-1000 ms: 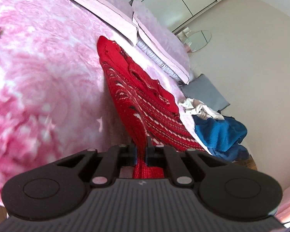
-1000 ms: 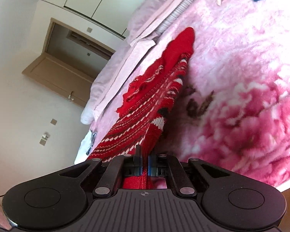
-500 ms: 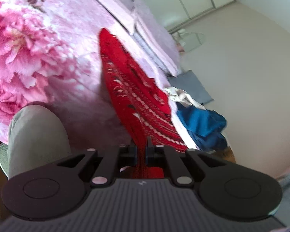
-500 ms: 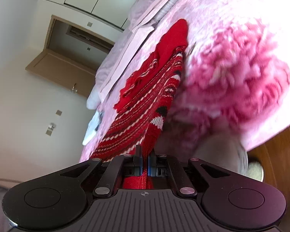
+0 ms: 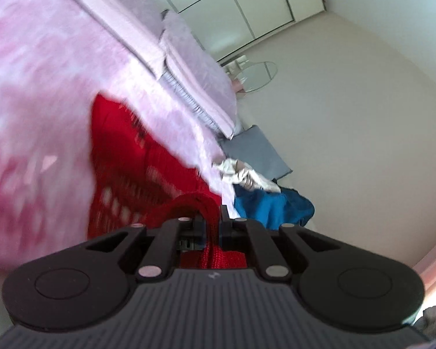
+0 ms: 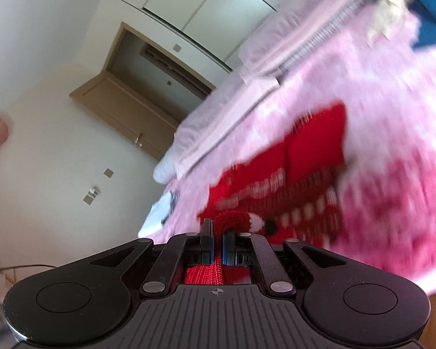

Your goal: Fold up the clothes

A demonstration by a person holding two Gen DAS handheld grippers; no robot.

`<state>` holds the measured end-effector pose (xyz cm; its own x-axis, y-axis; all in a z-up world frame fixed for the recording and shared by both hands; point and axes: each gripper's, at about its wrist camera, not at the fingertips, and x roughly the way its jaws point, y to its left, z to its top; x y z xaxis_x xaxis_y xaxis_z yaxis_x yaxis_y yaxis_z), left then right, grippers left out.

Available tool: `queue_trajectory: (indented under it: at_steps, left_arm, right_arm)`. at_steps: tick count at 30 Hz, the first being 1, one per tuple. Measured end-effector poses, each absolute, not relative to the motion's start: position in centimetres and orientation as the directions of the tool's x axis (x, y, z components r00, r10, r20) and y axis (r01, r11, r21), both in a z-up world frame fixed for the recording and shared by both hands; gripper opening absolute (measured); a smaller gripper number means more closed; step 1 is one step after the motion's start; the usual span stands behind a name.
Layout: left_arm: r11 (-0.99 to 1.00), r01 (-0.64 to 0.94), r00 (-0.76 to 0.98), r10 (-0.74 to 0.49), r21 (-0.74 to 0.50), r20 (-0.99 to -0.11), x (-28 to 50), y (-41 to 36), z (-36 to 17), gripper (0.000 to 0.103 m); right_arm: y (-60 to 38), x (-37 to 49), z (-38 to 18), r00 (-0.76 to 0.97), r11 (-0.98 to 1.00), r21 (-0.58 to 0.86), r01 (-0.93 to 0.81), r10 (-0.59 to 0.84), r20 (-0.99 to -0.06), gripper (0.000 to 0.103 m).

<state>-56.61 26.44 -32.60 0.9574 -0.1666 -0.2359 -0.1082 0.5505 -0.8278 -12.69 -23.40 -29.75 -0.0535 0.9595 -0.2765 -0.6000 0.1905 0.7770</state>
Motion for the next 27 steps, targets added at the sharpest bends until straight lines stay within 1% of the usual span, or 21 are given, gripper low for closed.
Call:
queue_trajectory:
  at_steps: [2,5,6,8,9,10,11,12,13,14,15,17,20,22,25,27]
  left_arm:
    - [0.567,-0.122,0.958,-0.146,-0.815,-0.245,-52.6,29.1,-32.2,0.004]
    - [0.521,-0.189,0.954,-0.103,-0.832,-0.282,-46.5,33.5,-33.7,0.005]
    - [0.497,-0.218,0.95,-0.088,-0.84,-0.3,-44.4,34.9,-34.7,0.006]
    - [0.442,-0.3,0.93,-0.062,-0.846,-0.362,-40.6,37.6,-37.1,0.008]
    - [0.423,-0.347,0.915,-0.045,-0.837,-0.402,-39.3,38.6,-38.3,0.008]
    - [0.413,-0.393,0.895,-0.031,-0.821,-0.444,-38.2,39.4,-39.3,0.008]
    - [0.414,-0.425,0.878,-0.028,-0.805,-0.478,-37.6,40.0,-40.1,0.008]
    - [0.418,-0.425,0.877,-0.03,-0.803,-0.48,-37.7,40.4,-40.5,0.008]
    - [0.427,-0.423,0.876,-0.031,-0.799,-0.481,-37.9,40.8,-40.8,0.009]
    - [0.463,-0.412,0.881,-0.018,-0.785,-0.473,-38.7,40.8,-40.5,0.015]
    - [0.498,-0.4,0.886,-0.006,-0.769,-0.464,-39.5,40.9,-40.3,0.016]
    - [0.569,-0.376,0.895,0.017,-0.732,-0.446,-41.1,40.9,-39.7,0.016]
    - [0.721,-0.319,0.888,0.002,-0.615,-0.459,-42.4,39.4,-38.2,0.016]
    - [0.812,-0.262,0.865,-0.042,-0.522,-0.501,-42.1,37.6,-37.7,0.016]
    - [0.908,-0.164,0.818,-0.094,-0.387,-0.568,-40.5,34.5,-37.7,0.016]
    - [0.941,-0.137,0.802,-0.078,-0.309,-0.592,-38.9,33.2,-37.8,0.017]
  right_arm:
    - [-20.3,-9.6,-29.4,-0.038,0.207,0.777,-0.594,0.958,-0.284,0.003]
    - [-15.5,-4.3,-30.3,0.008,0.254,0.806,-0.535,0.955,-0.296,0.003]
    - [-13.8,-2.6,-31.4,0.033,0.294,0.827,-0.479,0.947,-0.318,0.003]
    - [-10.6,0.8,-34.1,0.073,0.38,0.862,-0.336,0.923,-0.379,0.003]
    - [-9.3,2.0,-35.3,0.079,0.436,0.852,-0.289,0.898,-0.432,0.005]
    - [-8.2,2.9,-36.5,0.078,0.498,0.829,-0.256,0.865,-0.495,0.019]
    - [-7.1,3.9,-37.6,0.074,0.557,0.8,-0.223,0.828,-0.556,0.024]
    - [-6.7,4.2,-38.2,0.083,0.587,0.776,-0.231,0.807,-0.585,0.029]
    - [-6.9,4.0,-38.3,0.094,0.58,0.768,-0.27,0.81,-0.579,0.029]
    - [-7.3,3.8,-38.2,0.102,0.562,0.764,-0.316,0.821,-0.562,0.029]
    - [-7.8,3.4,-38.0,0.119,0.555,0.743,-0.373,0.823,-0.555,0.031]
    - [-8.9,2.5,-37.4,0.163,0.549,0.675,-0.493,0.82,-0.549,0.031]
    - [-10.1,-0.2,-36.5,0.235,0.52,0.461,-0.719,0.806,-0.543,0.031]
    - [-10.2,-2.8,-36.4,0.242,0.462,0.312,-0.83,0.802,-0.546,0.031]
    - [-10.0,-6.5,-36.7,0.201,0.323,0.116,-0.939,0.793,-0.576,0.031]
    - [-8.8,-7.9,-37.3,0.174,0.248,0.038,-0.968,0.773,-0.61,0.031]
